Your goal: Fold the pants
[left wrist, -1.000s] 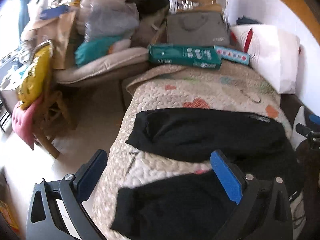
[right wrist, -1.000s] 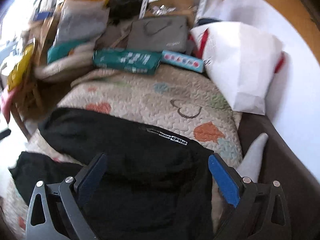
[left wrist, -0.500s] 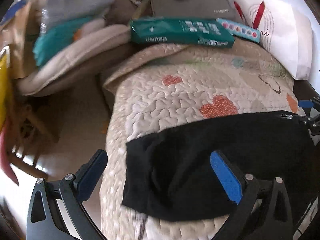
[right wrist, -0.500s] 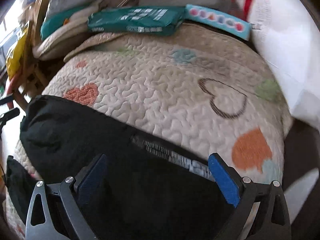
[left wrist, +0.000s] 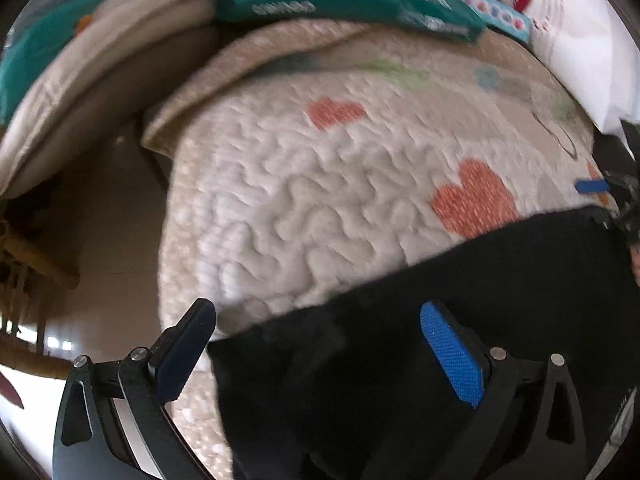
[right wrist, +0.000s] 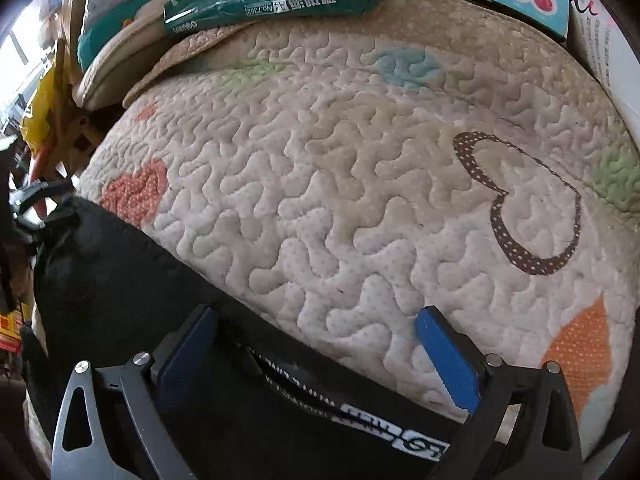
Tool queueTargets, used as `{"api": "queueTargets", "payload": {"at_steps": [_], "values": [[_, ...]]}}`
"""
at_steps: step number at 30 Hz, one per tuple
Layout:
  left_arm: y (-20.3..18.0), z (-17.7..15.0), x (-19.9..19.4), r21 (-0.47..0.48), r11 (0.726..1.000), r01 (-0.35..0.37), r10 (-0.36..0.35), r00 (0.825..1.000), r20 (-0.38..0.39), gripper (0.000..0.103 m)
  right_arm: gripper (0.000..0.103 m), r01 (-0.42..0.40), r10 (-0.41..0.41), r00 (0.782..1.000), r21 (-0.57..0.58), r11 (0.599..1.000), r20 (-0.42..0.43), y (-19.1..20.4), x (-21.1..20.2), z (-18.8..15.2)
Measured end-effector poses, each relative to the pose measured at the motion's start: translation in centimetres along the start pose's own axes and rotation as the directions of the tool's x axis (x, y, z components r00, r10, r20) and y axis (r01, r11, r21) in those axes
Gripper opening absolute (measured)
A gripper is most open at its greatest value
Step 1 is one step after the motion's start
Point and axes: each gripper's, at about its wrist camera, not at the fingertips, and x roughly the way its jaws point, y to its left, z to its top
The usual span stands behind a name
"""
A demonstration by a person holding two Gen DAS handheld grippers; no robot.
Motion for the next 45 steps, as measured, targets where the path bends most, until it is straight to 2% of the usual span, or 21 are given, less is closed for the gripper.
{"api": "queueTargets", "payload": {"at_steps": [2,8,10,11,12,14,15,18,20,22,24,26,34,40,45], "values": [[-0.1,0.0,-0.1,0.007,1.0,0.006,-0.006,1.0,0.007,0.096,0.103,0.005,-0.005,1.0,-0.016,1.0,0.0,0.3,0.1,0.1],[0.1,0.3,-0.6,0.014,1.0,0.01,-0.01,1.0,0.005,0.073,0.102,0.011,-0.011,1.0,-0.05,0.999,-0.009,1.2,0.4,0.4],[0.2,0.4,-0.9,0.017,1.0,-0.002,0.001,1.0,0.011,0.056,0.102,0.004,-0.005,1.0,-0.06,0.998,-0.011,1.4,0.5,0.4],[0.1,0.4,-1.1,0.018,1.0,-0.01,0.01,1.0,0.017,0.051,0.101,0.0,-0.001,1.0,-0.067,0.998,-0.014,1.7,0.6,0.3],[0.0,0.4,-1.1,0.023,1.0,-0.011,0.01,1.0,0.022,0.039,0.101,0.001,-0.003,1.0,-0.088,0.996,-0.017,2.3,0.9,0.2],[-0.5,0.4,-1.3,0.034,0.999,-0.026,0.025,0.999,0.03,0.029,0.099,0.018,-0.022,1.0,-0.14,0.99,-0.023,3.5,1.4,-0.2],[-0.9,0.4,-1.3,0.047,0.999,-0.021,0.02,0.999,0.03,0.02,0.097,0.027,-0.032,0.999,-0.175,0.984,-0.025,4.2,1.5,-0.5],[-2.4,0.4,-1.6,0.092,0.992,-0.083,0.079,0.996,0.046,0.015,0.07,0.021,-0.025,1.0,-0.211,0.977,-0.017,5.1,1.2,-0.8],[-2.9,0.3,-1.7,0.105,0.988,-0.113,0.108,0.993,0.054,0.015,0.043,-0.009,0.005,1.0,-0.184,0.983,-0.02,4.7,0.6,-0.6],[-3.3,0.2,-2.1,0.113,0.985,-0.134,0.127,0.99,0.063,0.015,0.036,-0.031,0.028,0.999,-0.163,0.986,-0.019,4.3,0.1,-0.6],[-3.6,0.3,-2.6,0.117,0.982,-0.146,0.139,0.988,0.071,0.015,0.03,-0.012,0.011,1.0,-0.168,0.986,-0.009,4.5,-0.4,-0.9],[-4.0,0.3,-3.4,0.121,0.979,-0.161,0.151,0.985,0.086,0.014,0.027,0.006,-0.006,1.0,-0.168,0.986,0.004,5.1,-0.7,-1.1],[-5.9,-0.7,-8.0,0.143,0.967,-0.21,0.186,0.969,0.164,0.014,0.027,0.076,-0.068,0.996,-0.151,0.986,0.052,6.7,-4.2,-2.4],[-8.2,-3.0,-11.9,0.161,0.956,-0.247,0.206,0.95,0.236,0.014,0.026,0.124,-0.113,0.991,-0.173,0.977,0.072,8.7,-7.1,-4.7],[-9.3,-5.6,-15.1,0.129,0.962,-0.24,0.196,0.939,0.283,0.014,0.026,0.151,-0.14,0.988,-0.193,0.969,0.072,10.3,-9.2,-7.6]]}}
